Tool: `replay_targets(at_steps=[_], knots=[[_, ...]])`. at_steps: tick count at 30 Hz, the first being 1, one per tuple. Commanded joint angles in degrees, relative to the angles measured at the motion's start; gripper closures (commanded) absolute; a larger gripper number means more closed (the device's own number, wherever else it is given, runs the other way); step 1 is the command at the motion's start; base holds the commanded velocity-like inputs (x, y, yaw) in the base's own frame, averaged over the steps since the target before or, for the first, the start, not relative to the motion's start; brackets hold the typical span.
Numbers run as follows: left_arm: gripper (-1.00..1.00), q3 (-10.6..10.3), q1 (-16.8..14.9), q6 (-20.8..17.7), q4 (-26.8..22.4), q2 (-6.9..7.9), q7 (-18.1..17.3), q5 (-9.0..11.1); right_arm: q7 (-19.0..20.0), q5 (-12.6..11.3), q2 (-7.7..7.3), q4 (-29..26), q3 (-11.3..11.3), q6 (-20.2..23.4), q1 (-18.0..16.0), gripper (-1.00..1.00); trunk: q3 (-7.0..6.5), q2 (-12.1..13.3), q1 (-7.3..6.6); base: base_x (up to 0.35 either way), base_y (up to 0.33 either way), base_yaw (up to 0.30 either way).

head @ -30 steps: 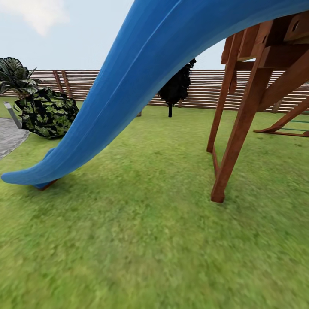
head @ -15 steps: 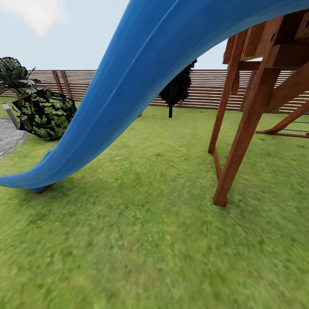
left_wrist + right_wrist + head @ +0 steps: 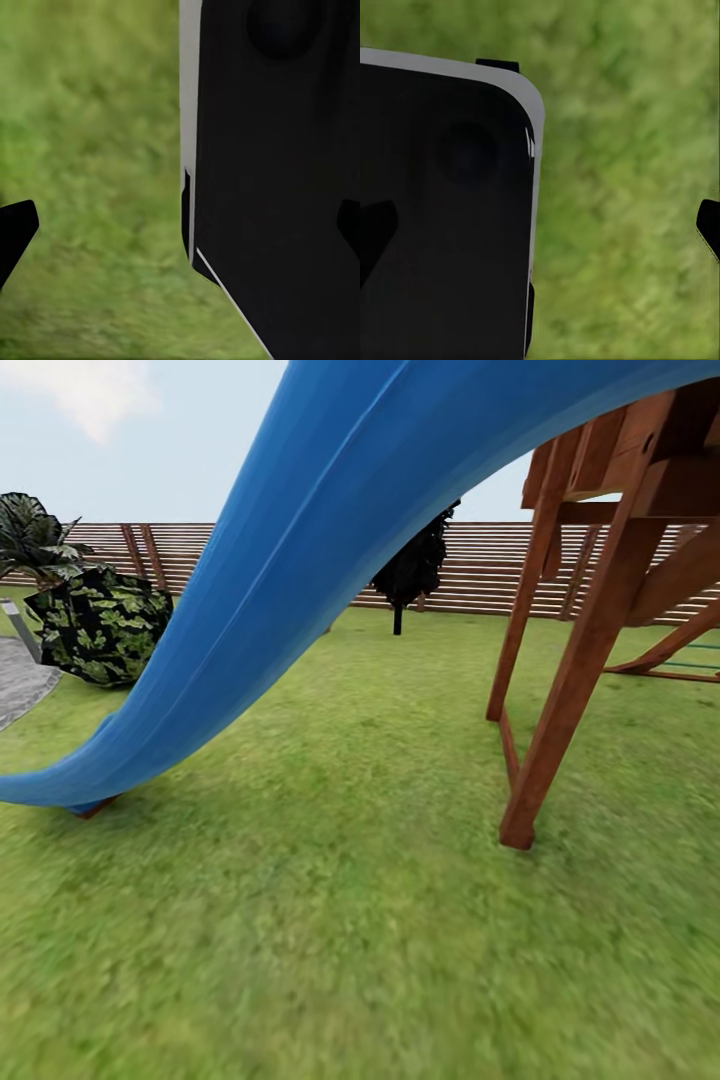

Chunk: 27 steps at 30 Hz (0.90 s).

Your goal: Take the three Easter eggs out of the wicker basket on the lawn in the garden, then place them on the lawn next to a single tree (choose any tree) so that all three eggs are next to the same tree and none are left in the basket.

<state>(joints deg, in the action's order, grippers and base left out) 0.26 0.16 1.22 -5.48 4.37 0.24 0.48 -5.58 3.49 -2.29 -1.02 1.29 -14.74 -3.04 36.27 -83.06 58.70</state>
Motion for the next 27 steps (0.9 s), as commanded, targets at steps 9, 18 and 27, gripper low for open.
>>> replay_targets(at_steps=[9, 18, 27], knots=[[-1.00, 0.0, 0.0, 0.1, -0.1, -0.04, 0.0, 0.0, -0.3, 0.3, 0.00, 0.0, 0.1, -0.1, 0.0, -1.00, 0.04, 0.0, 0.03, 0.194, 0.000, 0.000], [-1.00, 0.0, 0.0, 0.1, -0.1, -0.07, 0.0, 0.0, -0.3, 0.3, 0.00, 0.0, 0.1, -0.1, 0.0, -1.00, 0.04, 0.0, 0.03, 0.058, 0.000, 0.000], [-1.00, 0.0, 0.0, 0.1, -0.1, -0.05, 0.0, 0.0, -0.3, 0.3, 0.00, 0.0, 0.1, -0.1, 0.0, -1.00, 0.04, 0.0, 0.03, 0.213, 0.000, 0.000]])
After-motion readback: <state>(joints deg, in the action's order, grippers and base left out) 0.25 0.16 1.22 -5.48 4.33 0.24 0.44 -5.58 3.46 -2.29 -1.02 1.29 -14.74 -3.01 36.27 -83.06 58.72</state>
